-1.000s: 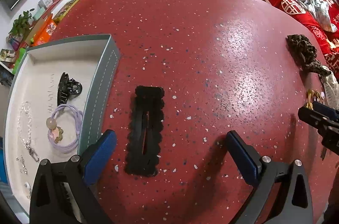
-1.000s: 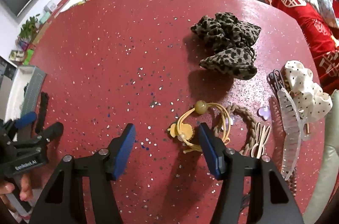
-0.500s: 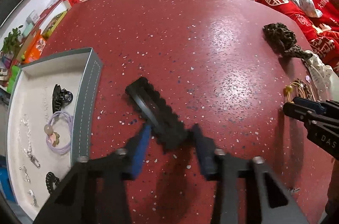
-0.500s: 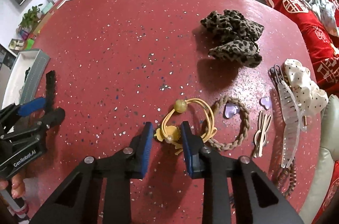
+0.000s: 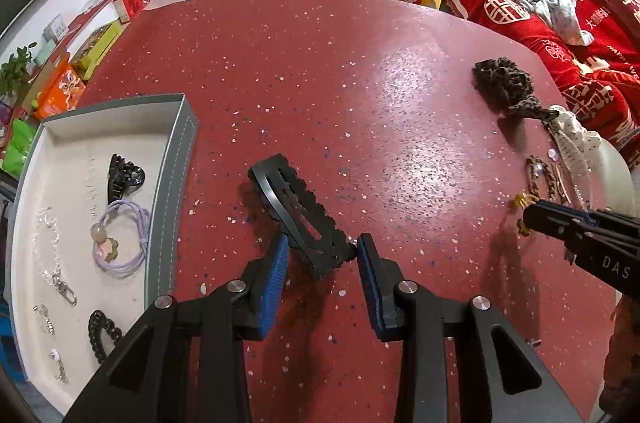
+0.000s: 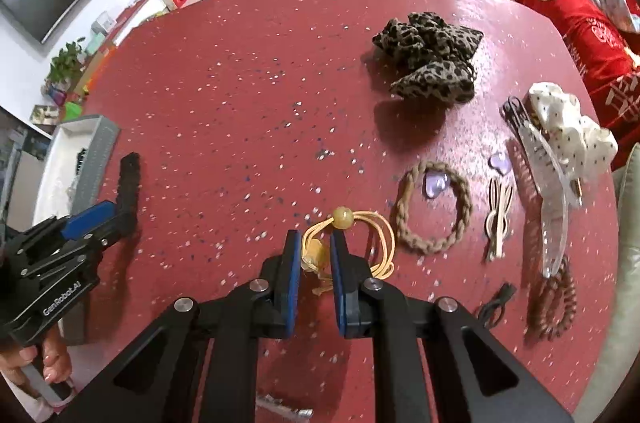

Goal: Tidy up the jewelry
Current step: 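Carry the black snap clip and yellow hair tie over the white tray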

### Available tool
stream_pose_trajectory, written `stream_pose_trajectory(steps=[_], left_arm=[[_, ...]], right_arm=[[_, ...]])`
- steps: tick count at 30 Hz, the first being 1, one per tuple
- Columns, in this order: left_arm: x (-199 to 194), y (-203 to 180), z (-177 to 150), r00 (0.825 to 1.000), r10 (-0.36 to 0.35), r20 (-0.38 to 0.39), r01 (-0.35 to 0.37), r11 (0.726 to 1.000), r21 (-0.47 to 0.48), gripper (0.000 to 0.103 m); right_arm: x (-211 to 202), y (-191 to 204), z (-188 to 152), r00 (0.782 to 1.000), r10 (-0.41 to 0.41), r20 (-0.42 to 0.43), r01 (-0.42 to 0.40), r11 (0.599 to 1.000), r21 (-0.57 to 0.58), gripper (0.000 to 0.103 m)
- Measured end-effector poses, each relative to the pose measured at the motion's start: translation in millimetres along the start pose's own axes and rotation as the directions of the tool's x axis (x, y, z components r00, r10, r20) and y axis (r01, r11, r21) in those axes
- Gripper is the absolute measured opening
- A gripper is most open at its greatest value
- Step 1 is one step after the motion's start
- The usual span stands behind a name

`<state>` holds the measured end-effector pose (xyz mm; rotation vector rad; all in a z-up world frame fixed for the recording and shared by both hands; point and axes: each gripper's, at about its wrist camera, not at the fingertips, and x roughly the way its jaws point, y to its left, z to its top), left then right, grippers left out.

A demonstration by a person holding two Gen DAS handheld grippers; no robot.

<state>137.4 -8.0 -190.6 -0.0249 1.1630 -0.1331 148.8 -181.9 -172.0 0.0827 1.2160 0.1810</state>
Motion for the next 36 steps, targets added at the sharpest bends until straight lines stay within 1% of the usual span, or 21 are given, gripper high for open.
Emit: stream_pose_trajectory(steps=[7,11,23,30,36], left_arm=[[-10.7,-2.7,-9.4,1.000,-0.013,-0.002,0.013,1.000,0.017,0.037],[-20.3,-3.6,-17.8,1.000,-0.024,-0.005,0.024,0.999,0.022,0.037],[-54.2,-9.8,-40.0,0.999,-0.041,-0.013,0.041,0.998,0.050,0.037],[-81.3,-16.2,-53.8,0.998,-0.059,-0.015,0.060,0.995,0.079,0.037],[-101.6,-12.2,-67.0,0.998,-0.063,-0.024,0.065,0.995,0.082,0.037]], right_arm=[[-12.6,-7.7,-16.9,0.999,0.047,-0.008,-0.047,0.997,0.061,0.016],[-17.5,-10.4,-28.7,0.998,0.059,-0.018,-0.057,0.995,0.085,0.016],[-40.3,-1.1,-52.9,0.996,0.083,-0.034,-0.077,0.988,0.132,0.016],[-58.1,3.6,-62.8,0.996,0.081,-0.046,-0.073,0.986,0.148,0.016],[-71.7,11.0,-68.8,0.995,0.079,-0.058,-0.069,0.984,0.162,0.016]])
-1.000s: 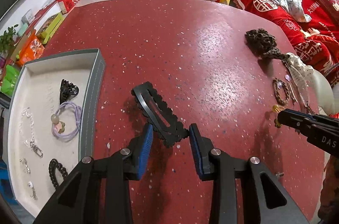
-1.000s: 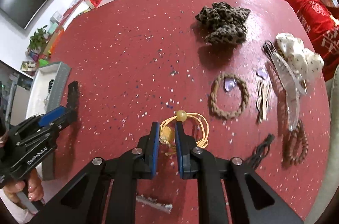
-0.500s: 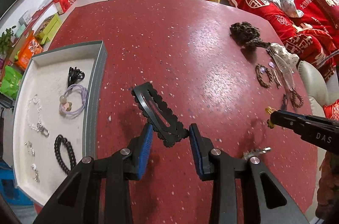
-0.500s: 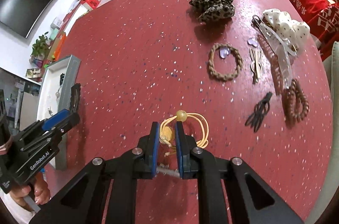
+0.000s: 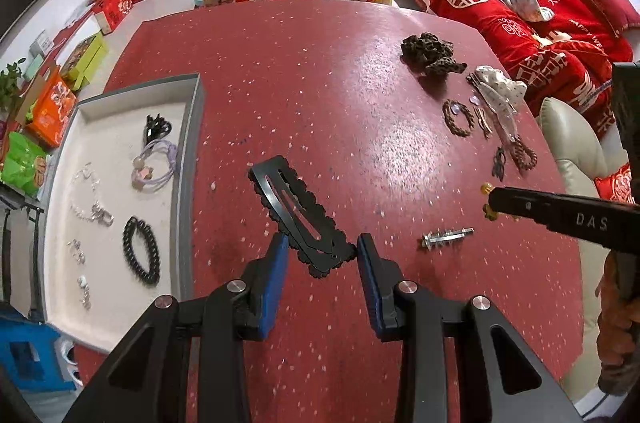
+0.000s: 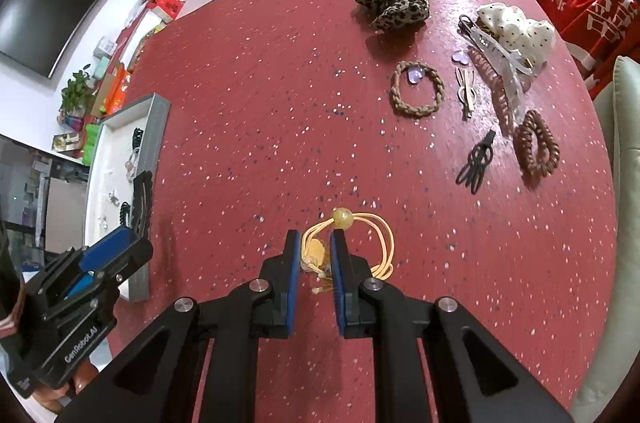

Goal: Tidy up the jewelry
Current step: 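Carry the black snap clip and yellow hair tie over the white tray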

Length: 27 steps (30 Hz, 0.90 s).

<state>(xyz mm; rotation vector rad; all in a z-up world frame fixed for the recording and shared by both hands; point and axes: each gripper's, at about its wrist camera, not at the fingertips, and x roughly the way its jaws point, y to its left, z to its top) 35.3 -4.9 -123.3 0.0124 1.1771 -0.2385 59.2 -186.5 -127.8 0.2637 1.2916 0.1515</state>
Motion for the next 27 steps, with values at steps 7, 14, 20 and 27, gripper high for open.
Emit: stream_pose_trajectory(steps=[7,14,20,27], left_arm=[[-25.2,16.7,-11.6,1.000,0.007,0.008,-0.007,1.000,-0.029,0.037],[-43.3,42.7,-19.8,0.999,0.023,0.024,-0.022,0.998,-0.067,0.037],[-56.4,73.4,-24.5,0.998,0.052,0.042,-0.047,0.992,-0.116,0.037],[-62.7,114.2,-34.8,0.995,0.092,0.045,-0.081,0.978,-0.193,0.037]], right_arm=[[-13.2,17.9,-4.9,1.000,0.001,-0.009,-0.001,1.000,-0.006,0.016],[-21.0,45.6,-3.7,1.000,0.008,-0.007,-0.008,0.999,-0.031,0.016],[-20.8,77.7,-1.2,1.000,0.024,-0.008,-0.024,0.996,-0.080,0.016],[-13.4,123.3,3.4,0.999,0.044,-0.020,-0.046,0.986,-0.158,0.016]])
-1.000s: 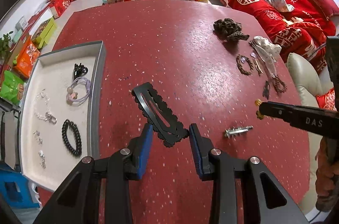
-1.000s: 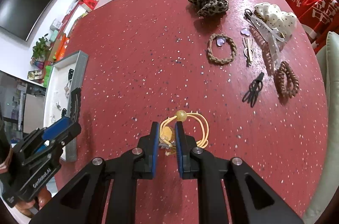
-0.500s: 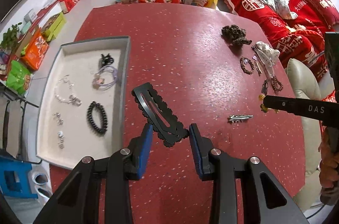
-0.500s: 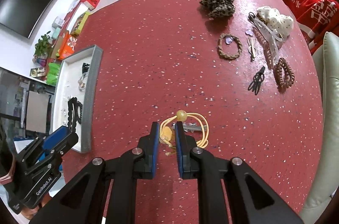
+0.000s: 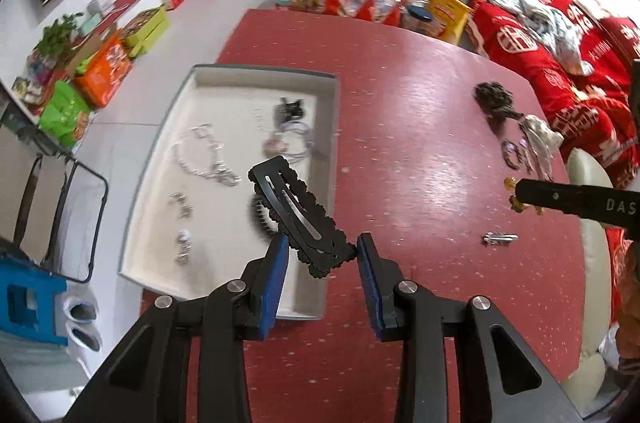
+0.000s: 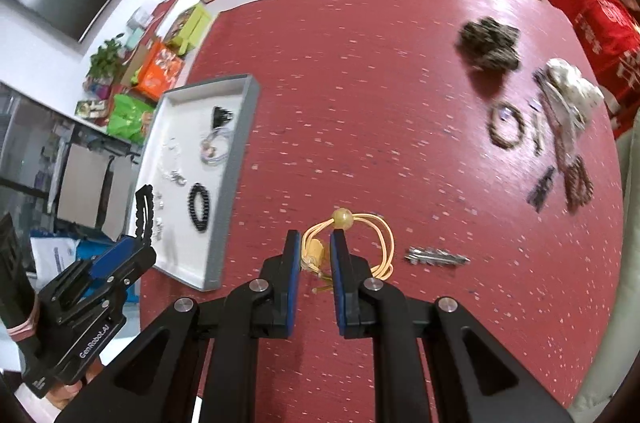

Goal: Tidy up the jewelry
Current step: 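Carry the black snap clip and yellow hair tie over the white tray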

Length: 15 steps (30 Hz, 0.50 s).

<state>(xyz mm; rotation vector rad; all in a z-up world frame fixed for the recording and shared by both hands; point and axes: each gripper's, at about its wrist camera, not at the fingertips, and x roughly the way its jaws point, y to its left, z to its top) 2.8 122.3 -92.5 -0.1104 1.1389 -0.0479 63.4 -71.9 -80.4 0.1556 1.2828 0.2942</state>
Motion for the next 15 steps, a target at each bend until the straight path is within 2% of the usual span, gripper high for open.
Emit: stream_pose_trajectory(steps=[10,15], left_arm=[[8.9,62.7,1.1,0.998,0.062,0.005,-0.061,0.993,-0.100,0.037],[17.7,80.8,8.3,0.997,0.075,0.014,-0.073,0.990,-0.121,0.037]], right_arm=[[23.8,65.0,26.5,0.999,0.051,-0.015,-0.053,0.992,-0.110,0.016],[38.8,96.5,44.1,0.997,0.081,-0.015,-0.082,0.984,-0.160,0.016]])
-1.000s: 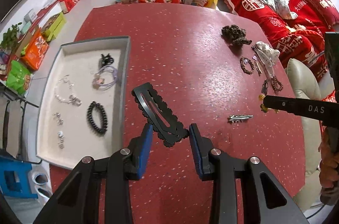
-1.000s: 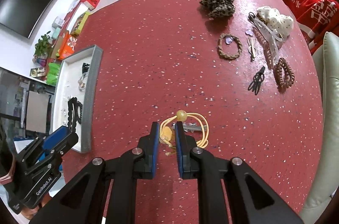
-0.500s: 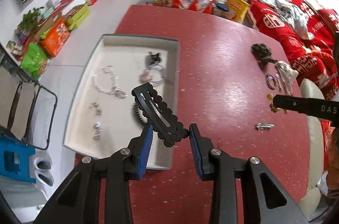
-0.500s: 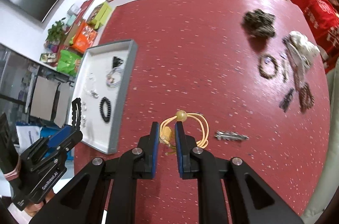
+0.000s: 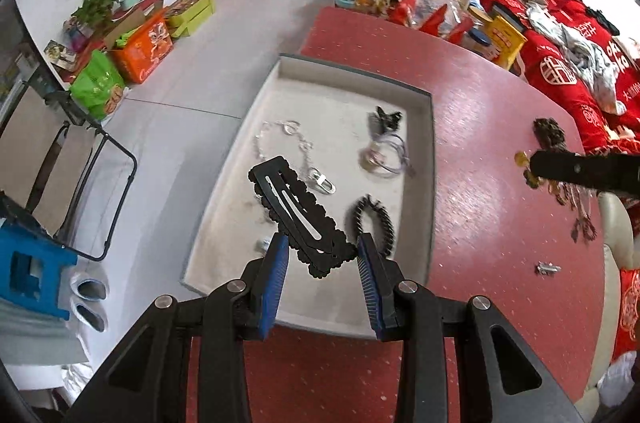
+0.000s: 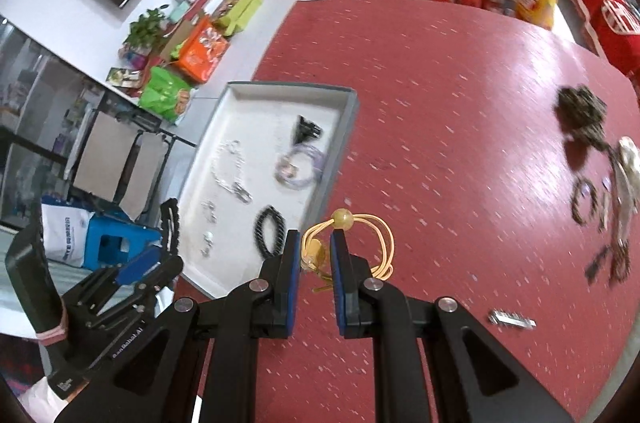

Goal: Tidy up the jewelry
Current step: 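Carry the black snap clip and yellow hair tie over the white tray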

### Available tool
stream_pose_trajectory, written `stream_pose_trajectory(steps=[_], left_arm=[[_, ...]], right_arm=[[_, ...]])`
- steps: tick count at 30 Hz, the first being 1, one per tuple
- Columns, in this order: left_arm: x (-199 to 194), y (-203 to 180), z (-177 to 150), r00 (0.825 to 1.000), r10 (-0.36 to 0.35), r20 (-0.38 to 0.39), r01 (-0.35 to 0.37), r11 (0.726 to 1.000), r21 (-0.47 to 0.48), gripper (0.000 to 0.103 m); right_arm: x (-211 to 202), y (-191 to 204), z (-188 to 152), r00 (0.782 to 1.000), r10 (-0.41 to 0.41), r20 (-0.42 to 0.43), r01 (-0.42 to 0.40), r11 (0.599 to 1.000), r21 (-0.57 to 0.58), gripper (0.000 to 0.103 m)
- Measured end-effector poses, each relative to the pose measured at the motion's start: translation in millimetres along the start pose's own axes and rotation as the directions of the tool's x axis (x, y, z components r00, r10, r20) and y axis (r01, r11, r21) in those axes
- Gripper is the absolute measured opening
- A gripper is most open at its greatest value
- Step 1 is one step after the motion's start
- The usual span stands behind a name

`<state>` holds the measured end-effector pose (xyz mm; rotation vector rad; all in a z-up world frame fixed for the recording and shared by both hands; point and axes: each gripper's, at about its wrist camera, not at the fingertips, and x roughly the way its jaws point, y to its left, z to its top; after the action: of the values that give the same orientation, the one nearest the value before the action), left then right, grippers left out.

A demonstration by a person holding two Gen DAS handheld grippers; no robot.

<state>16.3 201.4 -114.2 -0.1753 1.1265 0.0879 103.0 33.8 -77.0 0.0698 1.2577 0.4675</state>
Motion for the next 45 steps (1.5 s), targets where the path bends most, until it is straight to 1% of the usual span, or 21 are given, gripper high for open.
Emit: stream_pose_trajectory(steps=[5,9,14,21,27,37,45], left_arm=[[12.7,9.8,12.5,1.000,0.004,0.021,-0.004,1.000,-0.004,0.037],[23.1,16.4,24.5,0.999,0.006,0.038,-0.006,1.000,-0.014,0.037],[36.7,18.3,35.6,0.999,0.005,0.054,-0.005,1.000,-0.014,0.037],[60.6,18.9,42.1,0.998,0.003,0.058,-0.003,1.000,-0.014,0.037],[76.3,17.9,42.3,0.999,0.011,0.043,-0.011,1.000,-0.011,0.037],[92.4,11.3,36.3,0.999,0.037,0.014,-0.037,0.999,0.008,0.037],[100.3,11.9,29.5,0.999,0.053,-0.013,-0.052,0.999,0.014,0.037]], right_arm=[[21.0,27.4,23.9,1.000,0.013,0.008,-0.012,0.997,-0.078,0.016],[39.0,42.2,39.1,1.000,0.027,0.009,-0.026,0.993,-0.118,0.016],[57.5,46.3,65.7,0.997,0.076,0.025,-0.073,0.992,-0.103,0.016],[90.4,47.2,89.9,0.996,0.092,0.015,-0.090,0.991,-0.100,0.016],[117.4,44.5,92.8,0.994,0.106,-0.012,-0.107,0.991,-0.085,0.016],[146.5,44.5,89.3,0.994,0.095,-0.044,-0.099,0.991,-0.091,0.016],[171.8,43.3,81.7,0.992,0.088,-0.089,-0.095,0.993,-0.076,0.016]])
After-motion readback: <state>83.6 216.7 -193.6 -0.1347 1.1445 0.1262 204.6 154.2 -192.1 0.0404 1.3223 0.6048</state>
